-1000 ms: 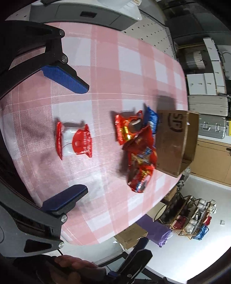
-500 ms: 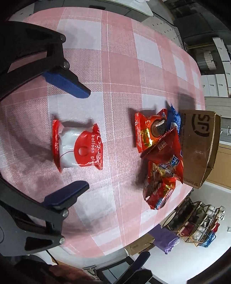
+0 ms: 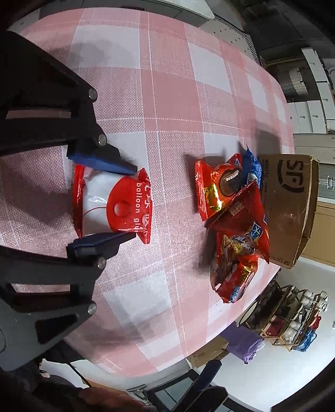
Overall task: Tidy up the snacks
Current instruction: 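Hold the gum pack with the left gripper while the right gripper grasps the red Oreo pack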
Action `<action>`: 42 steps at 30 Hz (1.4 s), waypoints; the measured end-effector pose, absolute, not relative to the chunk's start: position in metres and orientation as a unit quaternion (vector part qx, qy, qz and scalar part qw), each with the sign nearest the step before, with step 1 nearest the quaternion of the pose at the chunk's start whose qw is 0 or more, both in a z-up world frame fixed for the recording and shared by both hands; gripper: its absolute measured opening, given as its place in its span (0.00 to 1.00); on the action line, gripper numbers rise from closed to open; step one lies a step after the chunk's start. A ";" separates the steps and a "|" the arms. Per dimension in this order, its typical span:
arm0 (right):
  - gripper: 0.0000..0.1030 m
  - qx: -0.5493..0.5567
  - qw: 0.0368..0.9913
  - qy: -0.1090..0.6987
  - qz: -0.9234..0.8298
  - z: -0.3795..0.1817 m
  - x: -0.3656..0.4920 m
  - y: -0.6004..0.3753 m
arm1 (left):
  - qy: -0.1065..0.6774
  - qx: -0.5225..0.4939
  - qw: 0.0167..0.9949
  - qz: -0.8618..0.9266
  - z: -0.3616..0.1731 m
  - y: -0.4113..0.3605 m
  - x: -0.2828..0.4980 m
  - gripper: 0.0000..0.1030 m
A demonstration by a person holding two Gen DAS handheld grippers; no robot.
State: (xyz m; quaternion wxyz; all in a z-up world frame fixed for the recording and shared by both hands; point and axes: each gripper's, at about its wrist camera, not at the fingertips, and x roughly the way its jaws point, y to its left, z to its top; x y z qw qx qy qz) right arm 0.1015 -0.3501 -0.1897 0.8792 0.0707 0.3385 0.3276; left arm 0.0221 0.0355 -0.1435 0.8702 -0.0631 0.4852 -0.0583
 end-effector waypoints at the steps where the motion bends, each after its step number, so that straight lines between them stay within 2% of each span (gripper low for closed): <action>1: 0.99 0.070 0.879 0.339 0.328 -0.191 0.102 -0.350 | 0.483 -0.062 0.871 -0.058 -0.141 0.035 0.020 0.38; 25: 0.99 0.076 0.868 0.374 0.318 -0.223 0.137 -0.347 | 0.462 -0.090 0.881 -0.048 -0.119 0.060 0.018 0.38; 42: 0.99 -0.002 0.855 0.388 0.343 -0.237 0.206 -0.317 | 0.480 -0.142 0.865 -0.036 -0.134 0.088 0.040 0.38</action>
